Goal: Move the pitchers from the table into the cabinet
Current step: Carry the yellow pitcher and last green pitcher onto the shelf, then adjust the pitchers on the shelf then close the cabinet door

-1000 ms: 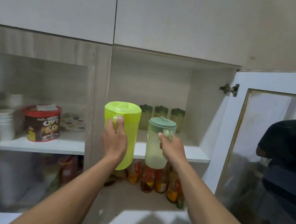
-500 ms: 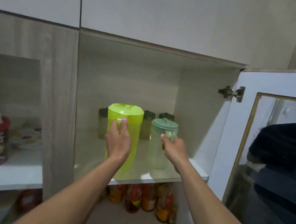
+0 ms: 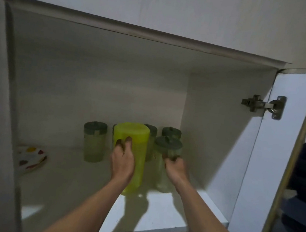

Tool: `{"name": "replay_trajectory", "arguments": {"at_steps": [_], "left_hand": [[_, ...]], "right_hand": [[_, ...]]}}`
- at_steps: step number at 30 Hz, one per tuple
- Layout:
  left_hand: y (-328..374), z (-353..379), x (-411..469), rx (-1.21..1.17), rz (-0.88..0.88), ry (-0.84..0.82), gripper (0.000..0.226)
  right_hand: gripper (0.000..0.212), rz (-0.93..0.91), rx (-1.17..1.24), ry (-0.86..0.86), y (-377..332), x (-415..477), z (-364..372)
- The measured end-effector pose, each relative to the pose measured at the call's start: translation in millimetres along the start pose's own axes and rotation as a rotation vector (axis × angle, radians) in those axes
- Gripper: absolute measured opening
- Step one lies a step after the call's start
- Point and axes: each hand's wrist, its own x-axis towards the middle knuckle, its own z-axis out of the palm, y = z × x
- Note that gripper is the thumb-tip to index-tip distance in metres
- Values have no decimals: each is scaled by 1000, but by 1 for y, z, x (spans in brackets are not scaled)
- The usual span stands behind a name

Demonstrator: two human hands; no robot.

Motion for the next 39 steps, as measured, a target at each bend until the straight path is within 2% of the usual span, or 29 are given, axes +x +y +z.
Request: {"name": "replay_trajectory", "arguments": {"at_steps": [9,14,20,26,31,35,39], "left_hand": [[-22,51,27,79,-48,-38,62],[-37,67,41,97,-101,-79,73],[-33,71,51,213,-127,-110,67],[-29,60,42,419,-67,66,59],[-4,43,28,529,136,159,68],[24,31,10,576,300,54,54],[54,14,-18,529,518,-70,48]], "right_hand": [[32,55,-14,-19,29,61,10],[47,35,-67,-40,33,77,11],[53,37,-163,-79,31,83,8],[68,15,-305,-40,20,68,2],[62,-46,-367,28,-1,39,-15],[66,-117,-449,28,-30,-12,-40],[61,-182,-606,62,-58,-71,-71]]}}
